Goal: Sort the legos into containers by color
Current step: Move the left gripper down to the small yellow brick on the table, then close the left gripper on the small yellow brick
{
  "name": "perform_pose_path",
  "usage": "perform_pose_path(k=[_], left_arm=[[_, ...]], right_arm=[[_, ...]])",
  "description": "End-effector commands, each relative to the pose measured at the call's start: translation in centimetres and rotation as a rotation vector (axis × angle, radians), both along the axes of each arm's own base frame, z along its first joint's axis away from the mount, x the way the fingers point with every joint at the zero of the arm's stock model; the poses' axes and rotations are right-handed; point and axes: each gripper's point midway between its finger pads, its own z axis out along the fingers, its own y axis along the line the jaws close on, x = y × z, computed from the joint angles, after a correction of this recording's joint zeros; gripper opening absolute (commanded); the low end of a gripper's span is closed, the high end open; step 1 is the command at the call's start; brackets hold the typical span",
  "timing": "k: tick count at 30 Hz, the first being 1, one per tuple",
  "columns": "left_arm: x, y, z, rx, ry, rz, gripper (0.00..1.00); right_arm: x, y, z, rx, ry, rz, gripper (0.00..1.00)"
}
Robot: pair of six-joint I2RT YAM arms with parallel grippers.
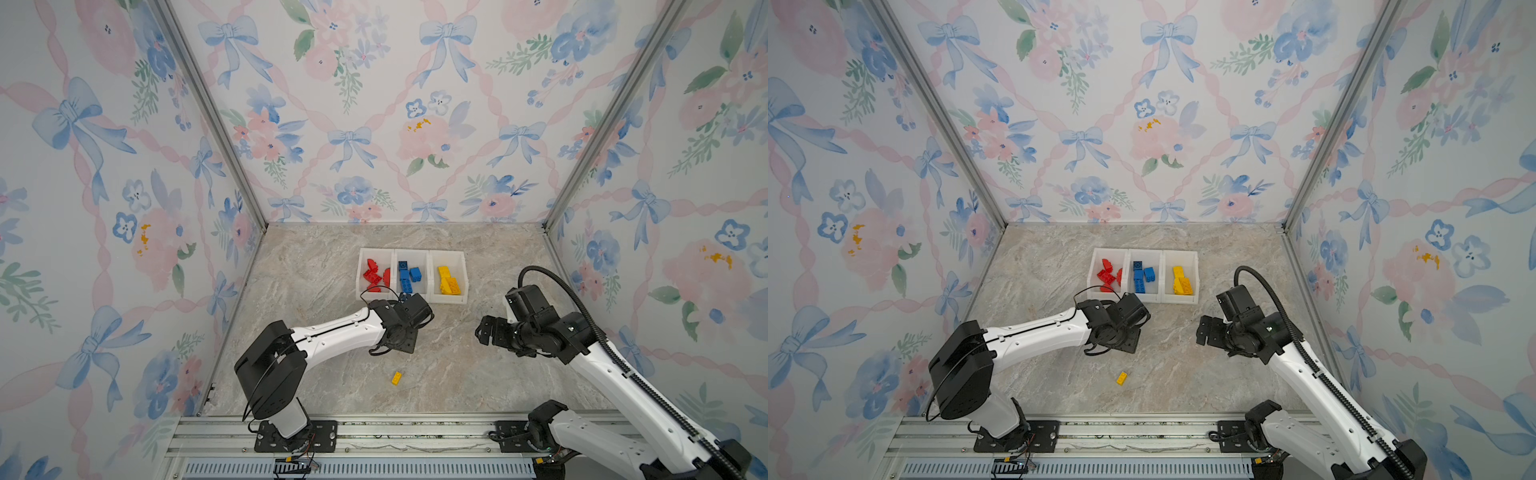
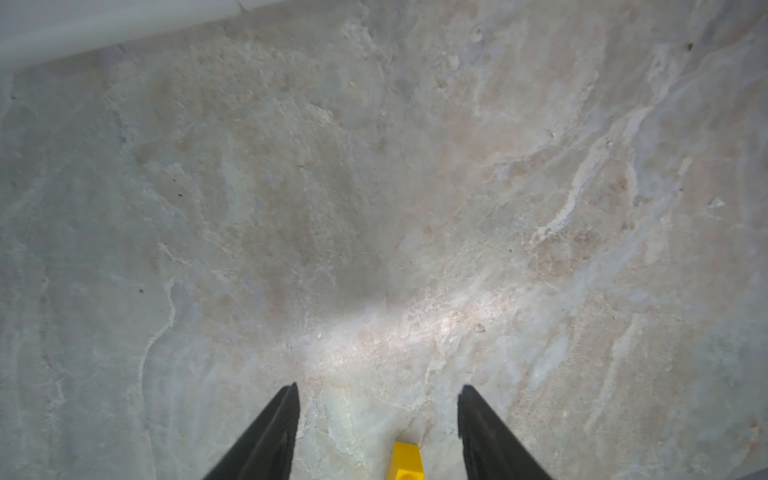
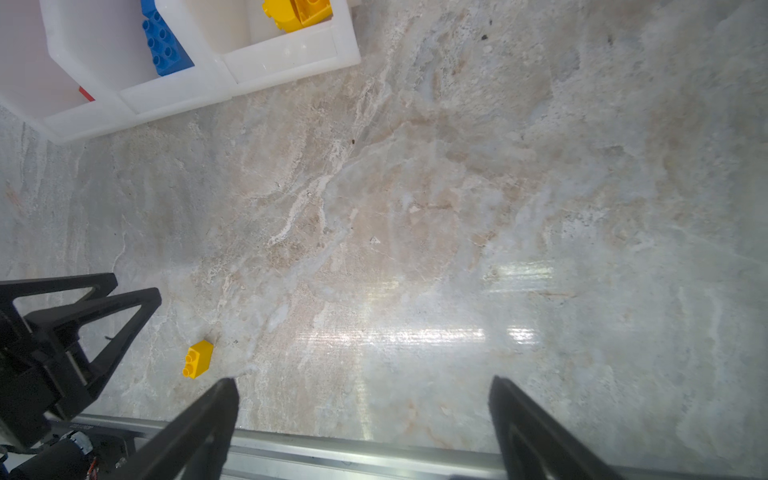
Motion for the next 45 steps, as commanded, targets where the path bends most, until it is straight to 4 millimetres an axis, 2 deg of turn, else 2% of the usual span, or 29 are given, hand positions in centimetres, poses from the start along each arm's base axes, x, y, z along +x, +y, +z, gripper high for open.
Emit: perform_pose_path(k=[1, 9, 15, 30, 45], left_arm=[[-1.8, 0.6, -0.3, 0.020, 0.017, -0.055, 0.60], [-5.4, 0.5, -2.2, 0.056, 0.084, -0.179, 0.55], [-6.9, 0.9, -3.3, 0.076, 0.121, -0.214, 0.52], [-8.3, 0.8, -5.1, 0.113, 0.167, -0.216, 0.49], [-8.2, 1.1, -6.7, 0.145, 0.166, -0.190, 0.39]], right_arm=[[-0.8, -0.5, -0.7, -0.011, 0.022, -0.007, 0.97], [-1.6, -0.9, -0.8, -0.013, 0.022, -0.014, 0.97], [-2.0, -1.3, -0.7, -0.016, 0.018, -0.019, 0.97], [-1.9, -1.3, -0.3, -0.018, 0.007, -0.011, 0.97], [-1.6, -1.4, 0.0, -0.018, 0.000, -0.008, 0.97]])
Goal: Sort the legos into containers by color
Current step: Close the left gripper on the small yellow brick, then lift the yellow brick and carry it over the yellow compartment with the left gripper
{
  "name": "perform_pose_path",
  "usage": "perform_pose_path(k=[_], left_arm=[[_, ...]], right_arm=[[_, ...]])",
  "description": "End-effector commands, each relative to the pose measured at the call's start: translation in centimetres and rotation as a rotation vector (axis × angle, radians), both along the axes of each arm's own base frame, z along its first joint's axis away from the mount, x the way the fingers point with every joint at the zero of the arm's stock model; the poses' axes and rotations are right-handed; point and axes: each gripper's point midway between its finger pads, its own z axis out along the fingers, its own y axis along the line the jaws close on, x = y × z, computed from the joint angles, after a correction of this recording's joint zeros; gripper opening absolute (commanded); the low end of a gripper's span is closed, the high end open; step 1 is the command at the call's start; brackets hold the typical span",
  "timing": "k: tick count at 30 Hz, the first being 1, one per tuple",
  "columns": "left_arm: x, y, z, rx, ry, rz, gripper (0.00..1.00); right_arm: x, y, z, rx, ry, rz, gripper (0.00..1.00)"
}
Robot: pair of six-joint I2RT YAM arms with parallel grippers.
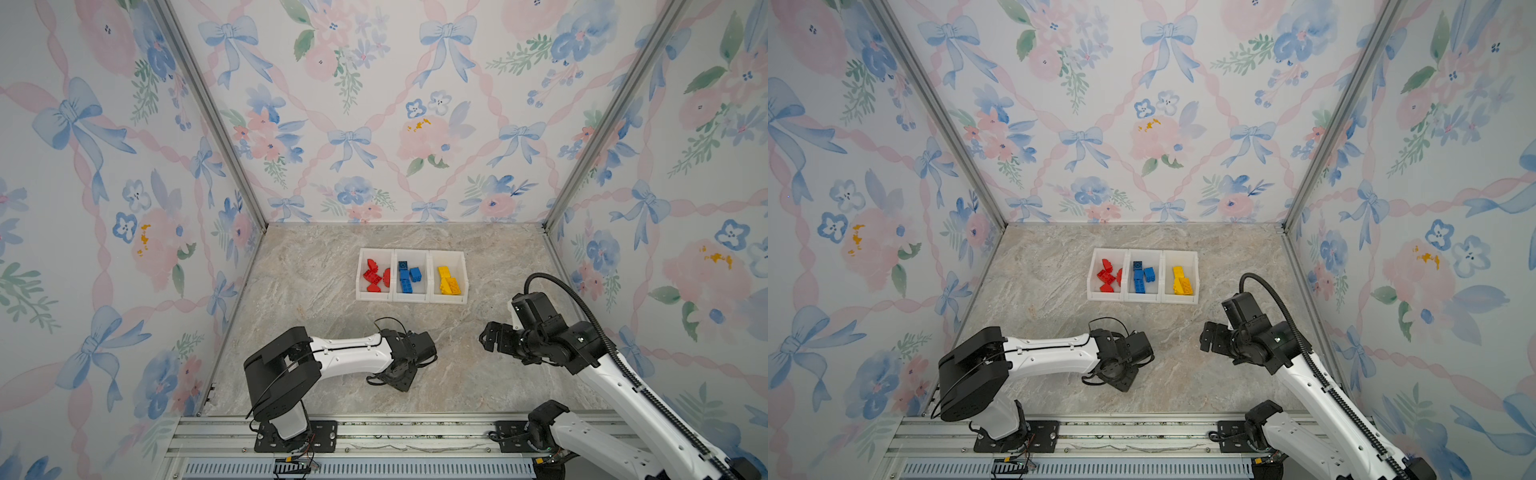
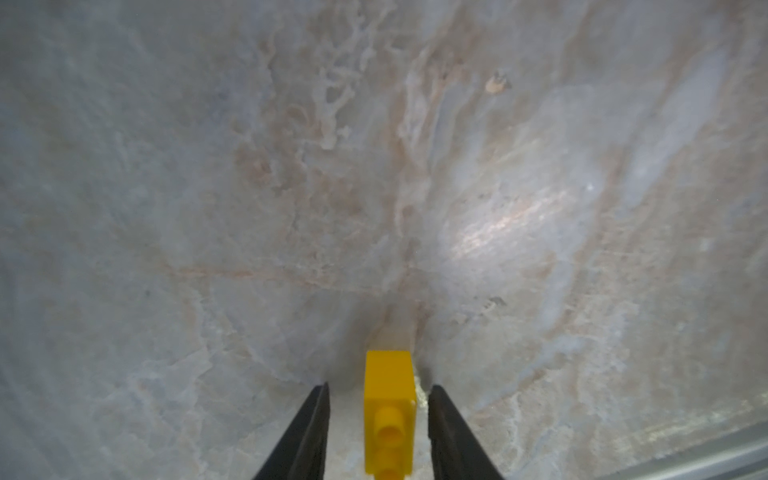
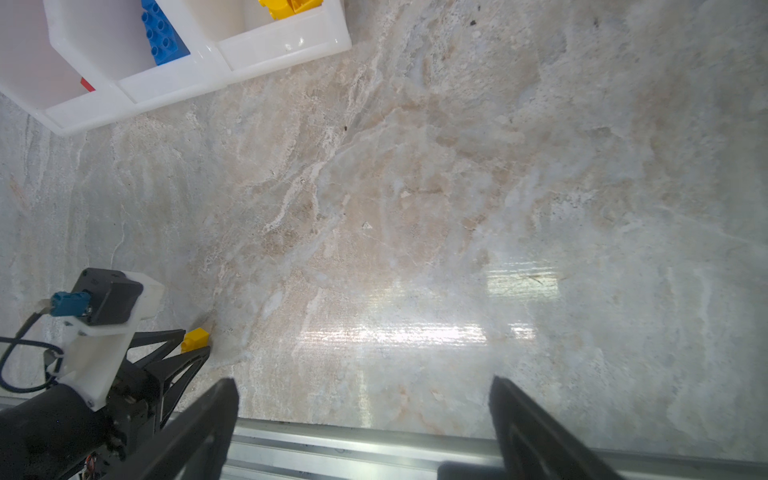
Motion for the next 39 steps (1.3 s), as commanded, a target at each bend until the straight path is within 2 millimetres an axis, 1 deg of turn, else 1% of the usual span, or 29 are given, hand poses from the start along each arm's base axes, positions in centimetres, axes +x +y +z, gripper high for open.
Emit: perform_pose_path(k=[1, 6, 11, 14, 19, 28, 34, 39], left_arm=[[-0.1, 0.3, -0.8, 0.023, -0.002, 0.013, 0.39], [0.0, 0.1, -0.8, 0.021, -0.005, 0.014, 0.33], [0.0, 0.2, -0.8, 0.022, -0.007, 0.015, 0.22], [0.1, 0.1, -0.7, 0.017, -0.007, 0.022, 0.17], [0.3, -0.5, -0.1, -0.007, -0.014, 0.033, 0.14], [1.9, -3.5, 3.0, -0.108, -0.067, 0.053, 0.10], [3.9, -6.1, 5.6, -0.179, -0.117, 0.079, 0.10], [6.0, -8.3, 7.7, -0.234, -0.154, 0.093, 0.09]], right_arm=[[-0.2, -0.6, 0.1, -0.024, 0.008, -0.003, 0.97], [-0.1, -0.6, 0.1, -0.024, 0.010, -0.002, 0.97], [-0.1, -0.7, 0.0, -0.023, 0.012, -0.006, 0.97], [-0.2, -0.7, 0.0, -0.021, 0.010, -0.010, 0.97], [-0.4, -0.9, 0.0, -0.024, 0.011, -0.010, 0.97], [-1.0, -1.3, -0.3, -0.026, 0.016, -0.017, 0.97], [-1.4, -1.8, -0.6, -0.024, 0.018, -0.033, 0.97], [-1.9, -2.2, -0.9, -0.020, 0.021, -0.047, 0.97]])
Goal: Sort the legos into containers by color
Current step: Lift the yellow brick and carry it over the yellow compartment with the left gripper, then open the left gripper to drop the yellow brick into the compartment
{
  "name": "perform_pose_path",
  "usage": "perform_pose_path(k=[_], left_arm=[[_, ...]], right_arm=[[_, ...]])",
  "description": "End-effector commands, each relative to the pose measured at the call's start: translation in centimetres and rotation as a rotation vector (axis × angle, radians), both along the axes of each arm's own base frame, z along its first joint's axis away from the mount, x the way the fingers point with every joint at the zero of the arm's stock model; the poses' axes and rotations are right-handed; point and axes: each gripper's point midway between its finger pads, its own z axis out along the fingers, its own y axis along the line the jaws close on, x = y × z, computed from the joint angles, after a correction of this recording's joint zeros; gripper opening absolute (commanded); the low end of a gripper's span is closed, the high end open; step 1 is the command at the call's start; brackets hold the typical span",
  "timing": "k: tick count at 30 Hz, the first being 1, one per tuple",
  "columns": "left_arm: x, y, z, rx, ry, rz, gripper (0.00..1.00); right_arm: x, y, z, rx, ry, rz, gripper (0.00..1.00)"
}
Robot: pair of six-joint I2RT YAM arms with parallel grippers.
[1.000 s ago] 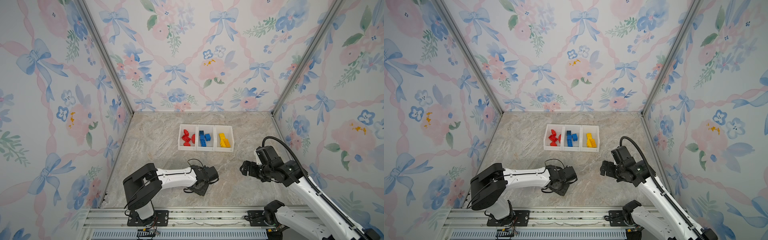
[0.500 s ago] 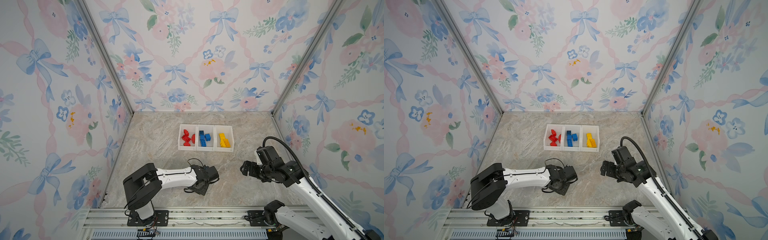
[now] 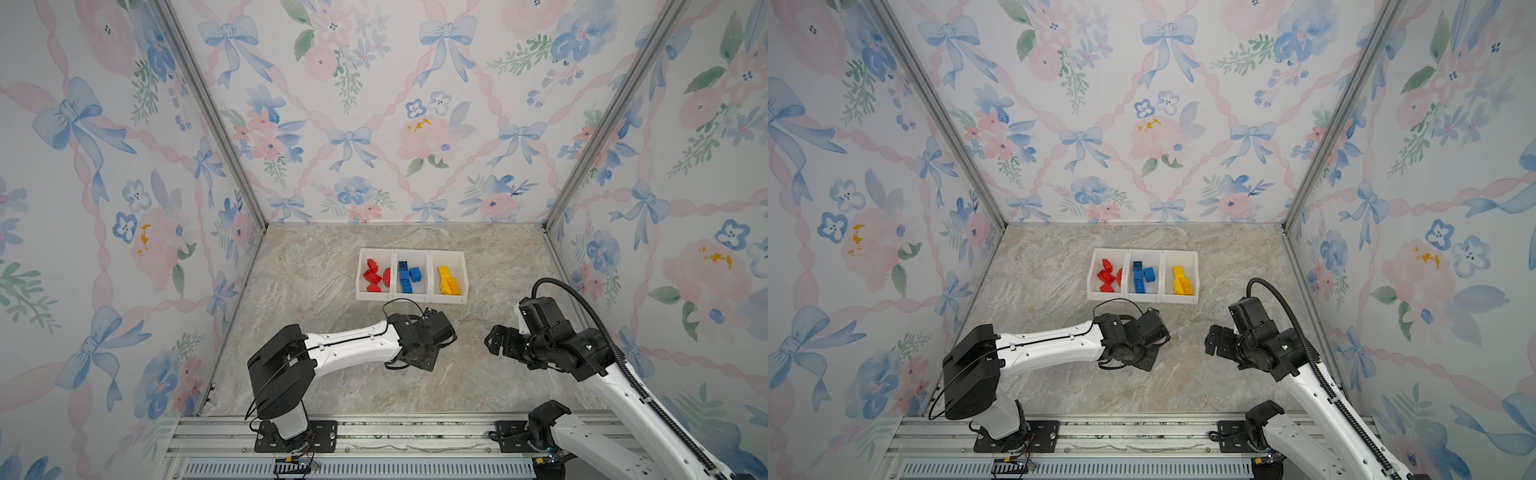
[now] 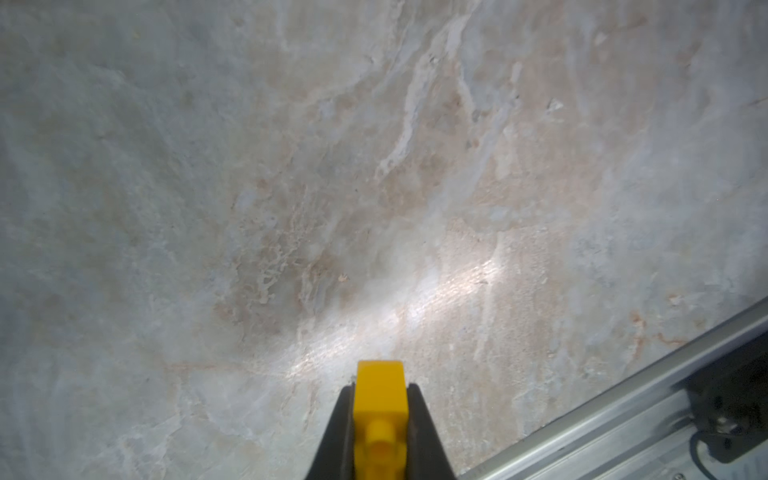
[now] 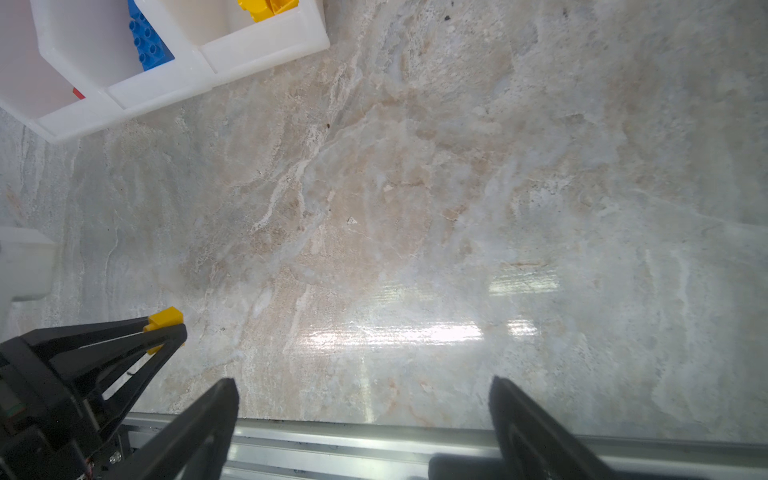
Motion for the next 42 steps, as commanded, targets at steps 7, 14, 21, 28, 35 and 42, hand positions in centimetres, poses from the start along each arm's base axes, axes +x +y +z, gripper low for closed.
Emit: perform_pose_path(k=[7, 14, 21, 28, 35, 42], left_arm=[[5.0, -2.6, 2.9, -0.057, -0.073, 0.038, 0.09], [9.0, -4.4, 4.9, -0.098, -0.123, 0.045, 0.09], [13.3, -6.2, 6.2, -0.128, -0.177, 0.056, 0.09], [18.4, -7.4, 6.3, -0.121, -0.248, 0.101, 0.09], [22.5, -7.9, 5.3, -0.109, -0.294, 0.158, 0.08], [24.7, -7.5, 3.2, -0.054, -0.322, 0.185, 0.08]], right_arm=[[-1.1, -1.0, -0.7, -0.014, 0.022, -0.029, 0.97], [-1.2, -1.2, -0.2, -0.005, 0.006, -0.046, 0.97], [-0.9, -1.1, 0.4, 0.008, -0.010, -0.061, 0.97], [-0.8, -1.2, 0.9, 0.007, -0.021, -0.071, 0.97], [-0.8, -1.3, 1.1, 0.006, -0.022, -0.077, 0.97], [-0.7, -1.4, 1.1, 0.000, -0.017, -0.079, 0.97]])
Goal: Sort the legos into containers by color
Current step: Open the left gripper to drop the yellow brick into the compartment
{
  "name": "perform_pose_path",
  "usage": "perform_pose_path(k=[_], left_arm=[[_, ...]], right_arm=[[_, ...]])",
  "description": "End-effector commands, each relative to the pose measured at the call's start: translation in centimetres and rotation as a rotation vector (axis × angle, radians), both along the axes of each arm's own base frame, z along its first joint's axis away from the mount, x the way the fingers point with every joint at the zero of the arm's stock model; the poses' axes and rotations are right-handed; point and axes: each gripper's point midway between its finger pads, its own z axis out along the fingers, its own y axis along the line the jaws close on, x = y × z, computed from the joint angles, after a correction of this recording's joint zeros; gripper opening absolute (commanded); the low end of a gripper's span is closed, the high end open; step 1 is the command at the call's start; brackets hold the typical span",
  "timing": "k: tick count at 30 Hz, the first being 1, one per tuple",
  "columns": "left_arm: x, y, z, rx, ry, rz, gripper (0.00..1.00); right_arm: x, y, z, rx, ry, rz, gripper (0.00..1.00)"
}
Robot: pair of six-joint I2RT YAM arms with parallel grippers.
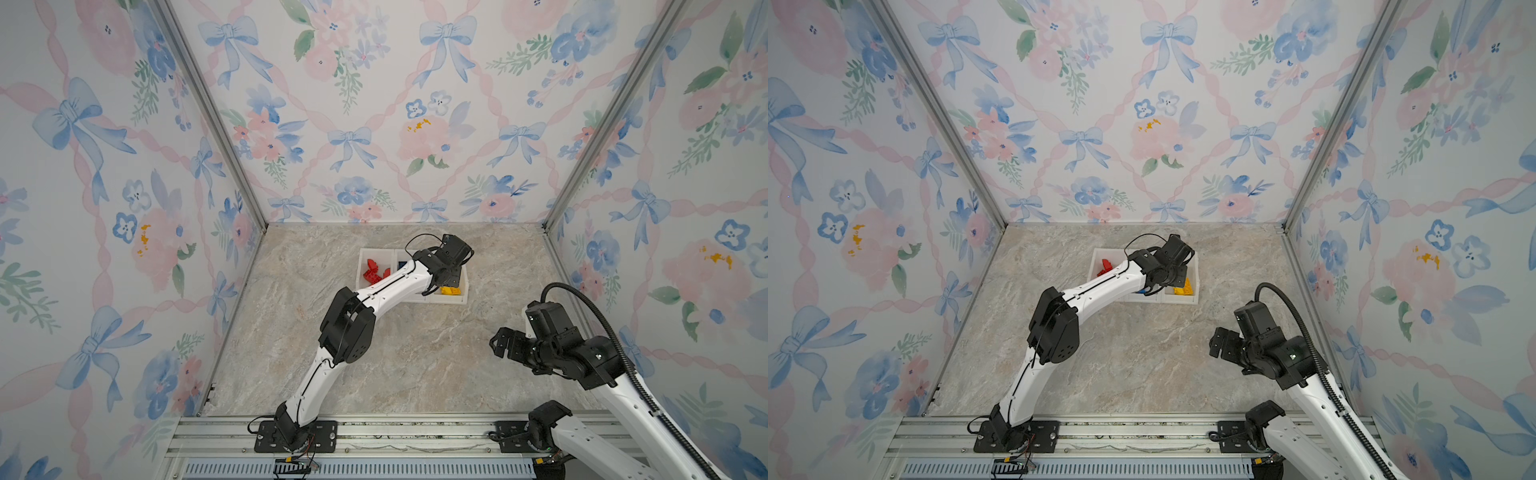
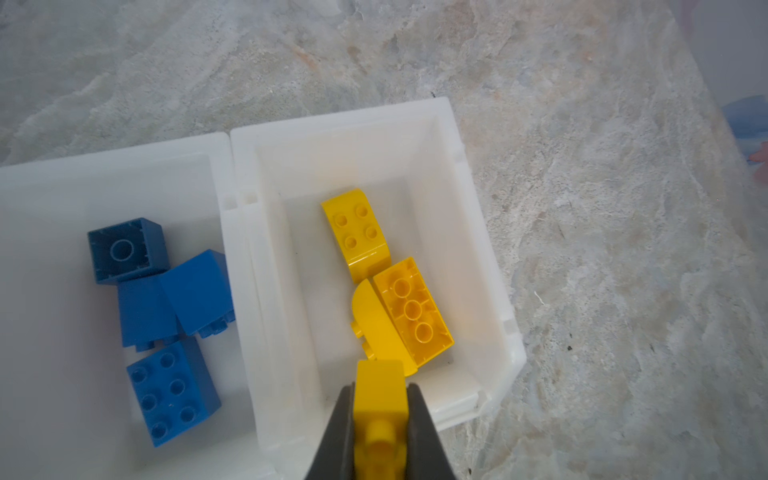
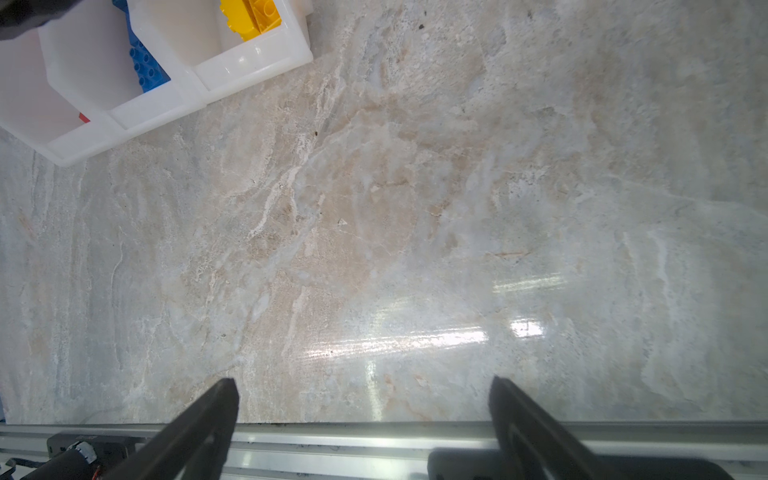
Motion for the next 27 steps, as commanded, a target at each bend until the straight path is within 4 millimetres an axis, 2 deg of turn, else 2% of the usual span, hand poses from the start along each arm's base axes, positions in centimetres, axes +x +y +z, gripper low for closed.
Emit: perform_pose_path(k=[1, 5, 9, 16, 20, 27], left_arm=[[1.4, 0.5, -0.9, 0.047, -0.026, 0.016, 0.08], [2.1, 0.5, -1.7, 0.058, -0.028, 0.023, 0.11], [2.7, 0.7, -2.3, 0.065, -0.028, 0.033, 0.18], [2.8, 0.8, -2.1, 0.055, -0.025, 0.035, 0.48], [2.8, 0.8, -1.0, 0.039, -0.034, 0.034, 0.53], [2.4, 0.7, 3.1, -0.005, -0.087, 0.028, 0.60]], right_arm=[[-0.1, -0.5, 0.6, -0.012, 0.004, -0.022, 0.97], [0.1, -0.4, 0.5, -0.018, 0.009, -0.018, 0.97], [0.4, -0.3, 0.6, -0.020, 0.010, -0.012, 0.97], [1.1, 0.0, 0.7, -0.028, 0.010, -0.002, 0.97], [1.7, 0.3, 0.6, -0.025, 0.008, 0.005, 0.97], [3.4, 0.8, 0.7, -0.034, -0.002, 0.028, 0.97]])
